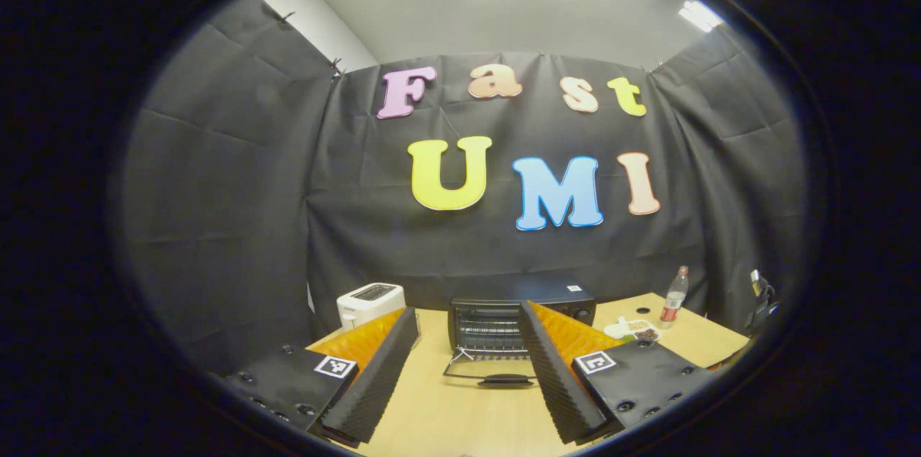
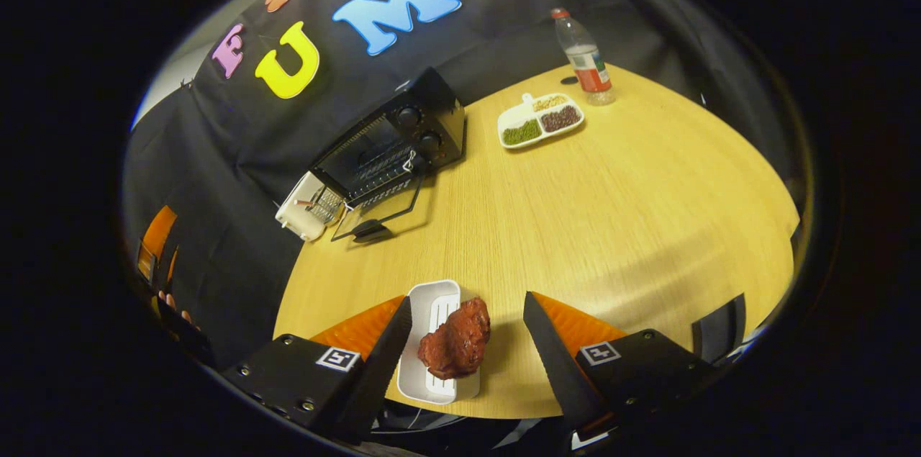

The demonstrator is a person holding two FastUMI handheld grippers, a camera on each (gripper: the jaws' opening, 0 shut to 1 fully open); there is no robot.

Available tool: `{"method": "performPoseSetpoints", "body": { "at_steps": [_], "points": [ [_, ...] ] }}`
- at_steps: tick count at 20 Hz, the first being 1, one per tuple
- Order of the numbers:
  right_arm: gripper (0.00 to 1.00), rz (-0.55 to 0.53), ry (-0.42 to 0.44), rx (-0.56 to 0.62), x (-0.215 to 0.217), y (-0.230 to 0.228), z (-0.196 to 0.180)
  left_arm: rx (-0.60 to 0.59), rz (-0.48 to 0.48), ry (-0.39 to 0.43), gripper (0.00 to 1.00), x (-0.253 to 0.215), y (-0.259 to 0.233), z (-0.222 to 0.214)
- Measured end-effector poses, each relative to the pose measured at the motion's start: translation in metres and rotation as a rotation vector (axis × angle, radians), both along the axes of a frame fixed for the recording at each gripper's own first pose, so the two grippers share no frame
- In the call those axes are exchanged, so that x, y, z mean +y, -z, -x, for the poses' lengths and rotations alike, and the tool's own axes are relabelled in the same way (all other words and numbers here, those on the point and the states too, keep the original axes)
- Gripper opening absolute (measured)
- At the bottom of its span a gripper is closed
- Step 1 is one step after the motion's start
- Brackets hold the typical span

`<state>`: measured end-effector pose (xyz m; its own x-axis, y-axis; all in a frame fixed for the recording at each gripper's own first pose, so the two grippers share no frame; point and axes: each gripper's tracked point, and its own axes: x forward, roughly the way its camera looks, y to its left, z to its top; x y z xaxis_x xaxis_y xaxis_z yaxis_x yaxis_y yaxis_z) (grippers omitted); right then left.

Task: Open the electric oven with the left hand, put the food in, and close the electric oven.

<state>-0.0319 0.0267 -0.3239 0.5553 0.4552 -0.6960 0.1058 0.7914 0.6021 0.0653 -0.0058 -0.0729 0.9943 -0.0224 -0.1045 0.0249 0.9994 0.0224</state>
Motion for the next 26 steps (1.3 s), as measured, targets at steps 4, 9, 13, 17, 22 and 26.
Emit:
{"method": "performPoseSetpoints", "body": {
  "at_steps": [4,9,13,17,22,26],
  "points": [
    [0.81,-0.131,-0.005,0.079,0.012,0.006,0.012,0.012,-0.02,-0.021,0.95,0.001,0.002,0.011],
    [0.28,-0.243,0.042,0.16,0.014,0.007,0.014,0.01,-0.002,-0.043,0.95,0.0,-0.002,0.018],
    [0.12,-0.346,0.084,0.184,0.016,0.004,0.013,0.004,0.0,-0.054,0.95,0.0,-0.005,0.024],
    [0.12,-0.343,0.037,0.126,0.016,-0.019,0.012,-0.001,-0.002,-0.058,0.95,-0.002,-0.007,0.026],
    [0.12,-0.361,0.046,0.049,0.019,-0.061,-0.019,-0.012,0.016,-0.035,0.99,-0.007,-0.005,0.014],
    [0.12,-0.376,0.043,-0.02,0.037,-0.093,-0.056,-0.01,0.036,0.004,0.99,-0.01,0.002,-0.013]
  ]
}}
